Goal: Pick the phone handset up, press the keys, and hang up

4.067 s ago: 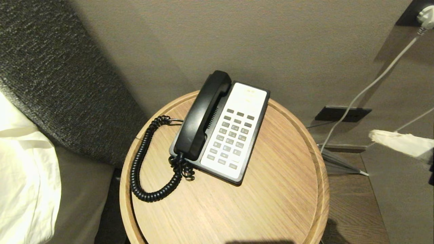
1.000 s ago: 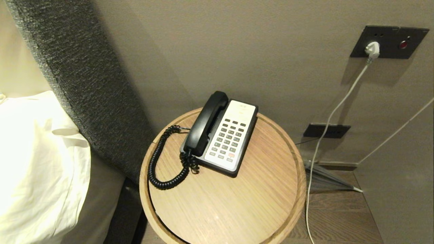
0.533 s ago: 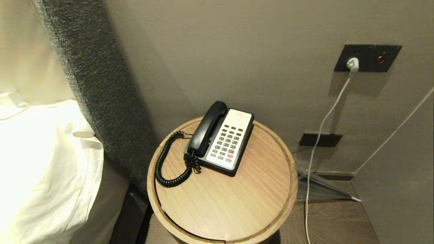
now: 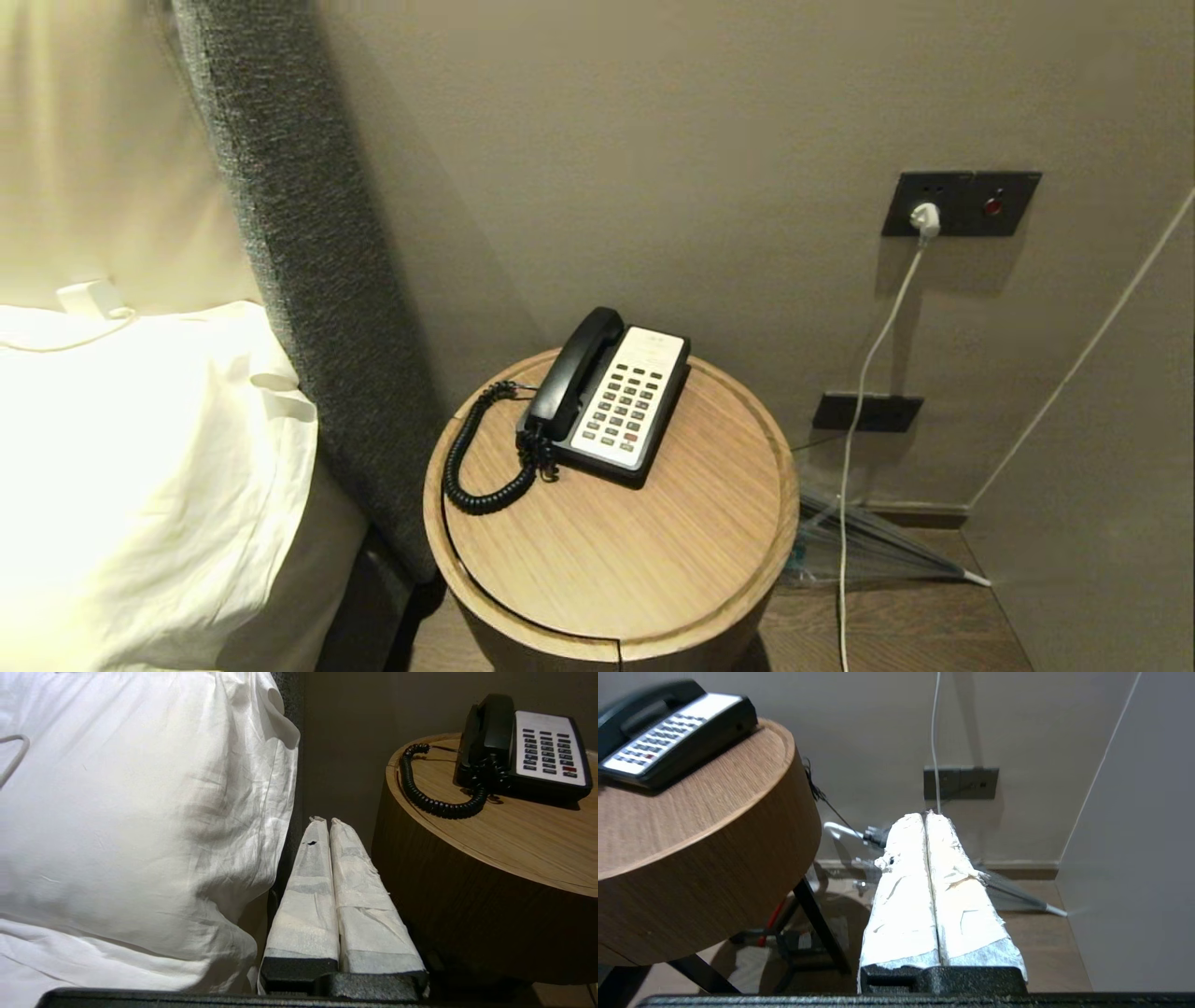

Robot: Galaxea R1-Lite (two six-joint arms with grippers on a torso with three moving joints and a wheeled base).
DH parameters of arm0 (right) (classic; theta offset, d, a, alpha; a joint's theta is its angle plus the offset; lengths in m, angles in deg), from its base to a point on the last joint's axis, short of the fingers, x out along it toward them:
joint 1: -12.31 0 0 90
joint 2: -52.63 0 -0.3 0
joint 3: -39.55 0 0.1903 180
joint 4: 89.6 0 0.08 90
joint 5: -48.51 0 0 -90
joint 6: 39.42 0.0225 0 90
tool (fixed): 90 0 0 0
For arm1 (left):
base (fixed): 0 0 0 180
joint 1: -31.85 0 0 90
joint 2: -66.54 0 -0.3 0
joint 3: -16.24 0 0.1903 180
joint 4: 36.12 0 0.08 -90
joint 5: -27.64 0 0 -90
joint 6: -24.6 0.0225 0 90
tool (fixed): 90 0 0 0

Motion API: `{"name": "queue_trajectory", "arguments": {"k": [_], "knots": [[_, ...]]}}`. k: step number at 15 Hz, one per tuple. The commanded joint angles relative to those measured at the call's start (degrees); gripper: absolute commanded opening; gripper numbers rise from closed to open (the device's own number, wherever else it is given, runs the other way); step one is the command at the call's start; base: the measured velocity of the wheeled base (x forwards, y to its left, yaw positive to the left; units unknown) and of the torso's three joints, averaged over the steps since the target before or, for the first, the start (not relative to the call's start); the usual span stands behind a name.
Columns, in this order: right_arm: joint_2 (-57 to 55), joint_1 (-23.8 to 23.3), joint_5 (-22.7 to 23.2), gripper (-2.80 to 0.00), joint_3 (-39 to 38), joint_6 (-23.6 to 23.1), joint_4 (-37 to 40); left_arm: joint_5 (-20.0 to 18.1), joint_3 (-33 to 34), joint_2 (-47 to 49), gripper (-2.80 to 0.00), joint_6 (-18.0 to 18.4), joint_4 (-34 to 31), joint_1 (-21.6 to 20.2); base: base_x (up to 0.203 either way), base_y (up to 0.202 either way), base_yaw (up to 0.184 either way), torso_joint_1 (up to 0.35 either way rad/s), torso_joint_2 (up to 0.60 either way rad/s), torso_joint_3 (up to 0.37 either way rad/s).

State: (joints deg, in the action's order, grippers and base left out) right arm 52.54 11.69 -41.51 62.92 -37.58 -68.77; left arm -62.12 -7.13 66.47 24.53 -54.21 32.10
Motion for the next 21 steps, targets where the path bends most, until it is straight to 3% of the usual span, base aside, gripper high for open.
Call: {"name": "queue_trajectory", "arguments": {"k": [1,12,21], "knots": [[-0.1,0.0,0.0,-2.8,-1.2,0.0,0.0,0.0,2.3,0.1,-2.8,0.0,0.1,-0.1,0.0,0.0,0.0,-0.002,0.0,0.203],[-0.1,0.0,0.0,-2.8,-1.2,0.0,0.0,-0.1,2.3,0.1,-2.8,0.3,0.1,-0.1,0.0,0.0,0.0,0.004,0.0,0.195],[-0.1,0.0,0.0,-2.8,-1.2,0.3,-0.1,-0.1,2.3,0.1,-2.8,0.2,0.1,-0.1,0.0,0.0,0.0,0.001,0.0,0.019]]}}
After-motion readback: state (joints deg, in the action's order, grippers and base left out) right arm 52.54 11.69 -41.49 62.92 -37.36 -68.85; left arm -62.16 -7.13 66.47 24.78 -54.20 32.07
